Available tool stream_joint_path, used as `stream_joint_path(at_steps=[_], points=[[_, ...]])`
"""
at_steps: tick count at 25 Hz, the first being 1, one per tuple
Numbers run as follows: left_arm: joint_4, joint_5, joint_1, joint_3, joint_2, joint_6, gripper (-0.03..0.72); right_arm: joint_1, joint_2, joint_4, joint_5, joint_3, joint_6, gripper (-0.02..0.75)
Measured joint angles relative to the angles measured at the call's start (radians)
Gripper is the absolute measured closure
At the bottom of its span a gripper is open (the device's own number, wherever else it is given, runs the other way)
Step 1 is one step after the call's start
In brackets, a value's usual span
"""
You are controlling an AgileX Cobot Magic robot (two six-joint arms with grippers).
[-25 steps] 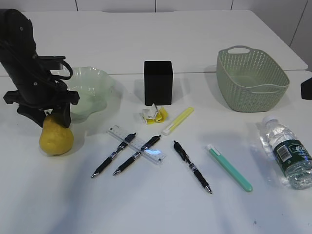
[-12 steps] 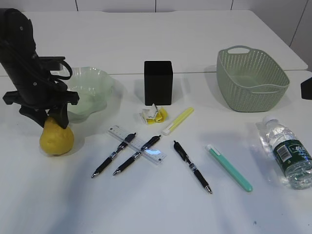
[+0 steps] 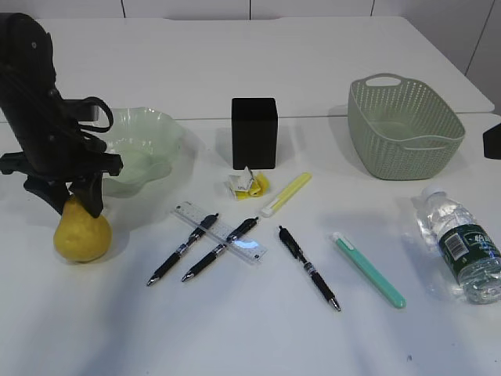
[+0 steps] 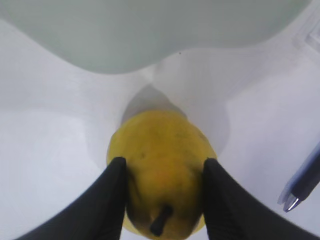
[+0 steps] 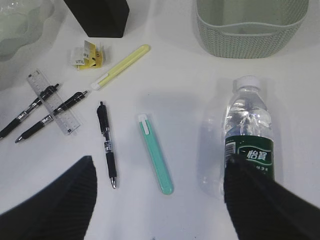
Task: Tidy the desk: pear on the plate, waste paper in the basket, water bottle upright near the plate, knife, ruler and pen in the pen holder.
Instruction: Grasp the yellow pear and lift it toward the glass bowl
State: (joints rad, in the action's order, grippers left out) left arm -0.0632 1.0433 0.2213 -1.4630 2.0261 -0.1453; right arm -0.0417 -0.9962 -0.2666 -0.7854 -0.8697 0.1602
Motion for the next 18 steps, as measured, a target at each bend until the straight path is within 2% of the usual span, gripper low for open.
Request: stream_joint_path(at_steps=[18], points=[[0.0,-0.018,0.0,0.0,-0.108,-0.002,0.381,0.0,0.0,0.004,0.0,0.0,0.002,0.152]])
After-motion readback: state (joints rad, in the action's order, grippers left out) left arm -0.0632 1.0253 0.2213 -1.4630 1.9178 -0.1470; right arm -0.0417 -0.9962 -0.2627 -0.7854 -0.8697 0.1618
